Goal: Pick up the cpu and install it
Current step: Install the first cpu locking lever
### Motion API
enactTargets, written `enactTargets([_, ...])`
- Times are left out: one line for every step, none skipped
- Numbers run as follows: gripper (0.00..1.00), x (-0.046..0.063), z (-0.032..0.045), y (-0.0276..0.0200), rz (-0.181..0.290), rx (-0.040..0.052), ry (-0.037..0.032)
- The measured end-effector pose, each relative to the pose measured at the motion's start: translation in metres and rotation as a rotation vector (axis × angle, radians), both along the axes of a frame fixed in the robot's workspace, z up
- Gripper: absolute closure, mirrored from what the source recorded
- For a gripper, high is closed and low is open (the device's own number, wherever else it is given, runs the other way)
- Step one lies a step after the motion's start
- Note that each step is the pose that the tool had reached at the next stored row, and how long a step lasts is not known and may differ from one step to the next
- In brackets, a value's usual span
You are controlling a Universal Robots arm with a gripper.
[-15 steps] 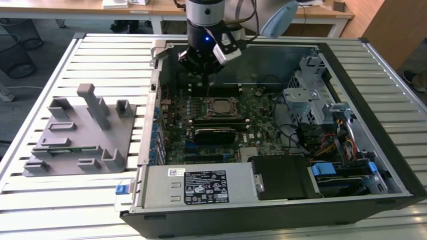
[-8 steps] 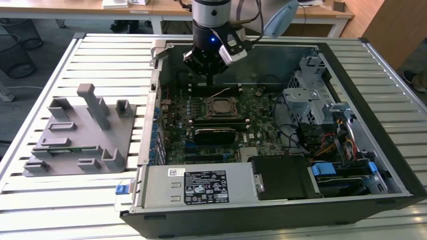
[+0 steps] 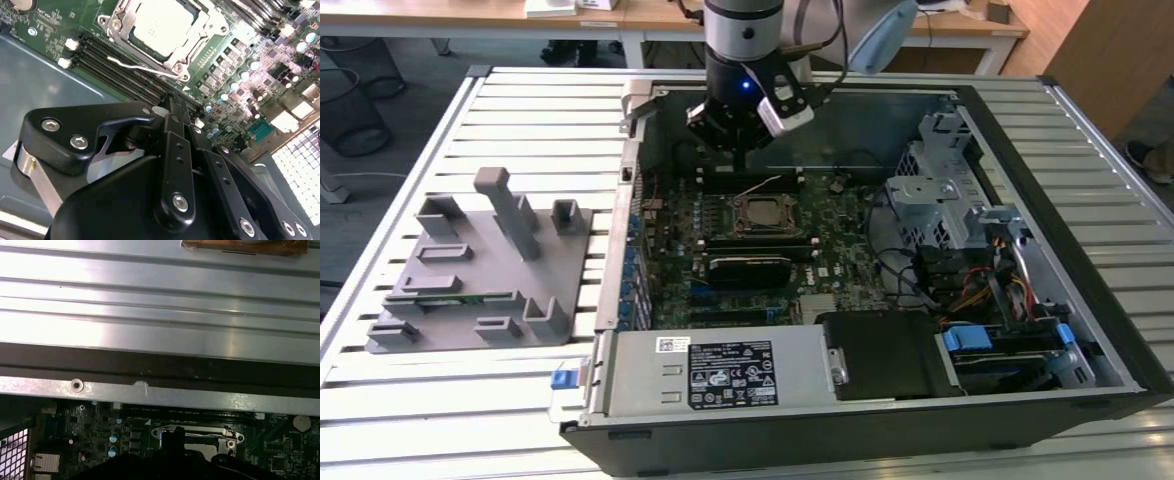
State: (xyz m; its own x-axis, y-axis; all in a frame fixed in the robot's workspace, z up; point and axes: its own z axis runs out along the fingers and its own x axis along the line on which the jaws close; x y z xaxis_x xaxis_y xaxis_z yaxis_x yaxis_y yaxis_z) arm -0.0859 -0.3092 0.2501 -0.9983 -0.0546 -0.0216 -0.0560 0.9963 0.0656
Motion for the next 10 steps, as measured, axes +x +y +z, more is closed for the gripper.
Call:
enactTargets([0.89, 0.0002, -0.0006, -0.0004, 0.0, -0.0002, 0.0])
enactTargets([0.89, 0.0007, -0.0013, -0.0005, 0.0, -0.0005, 0.0001])
enactTargets([0.89, 0.0016, -0.002, -0.0006, 0.0, -0.0007, 0.0002])
enactTargets([0.89, 0.0031, -0.003, -0.0006, 0.0, -0.0007, 0.0002])
enactTargets([0.89, 0.0052, -0.004, -0.0006, 0.0, -0.0008, 0.0003])
enactTargets([0.89, 0.0067, -0.0051, -0.0006, 0.0, -0.0007, 0.0002])
enactTargets([0.89, 0.0081, -0.0063, -0.0006, 0.0, -0.0007, 0.0002])
enactTargets([0.89, 0.0089, -0.0078, -0.0006, 0.0, -0.0007, 0.0002])
enactTargets([0.89, 0.0095, -0.0093, -0.0006, 0.001, -0.0007, 0.0001])
enactTargets([0.89, 0.0096, -0.0106, -0.0006, 0.001, -0.0006, 0.0001])
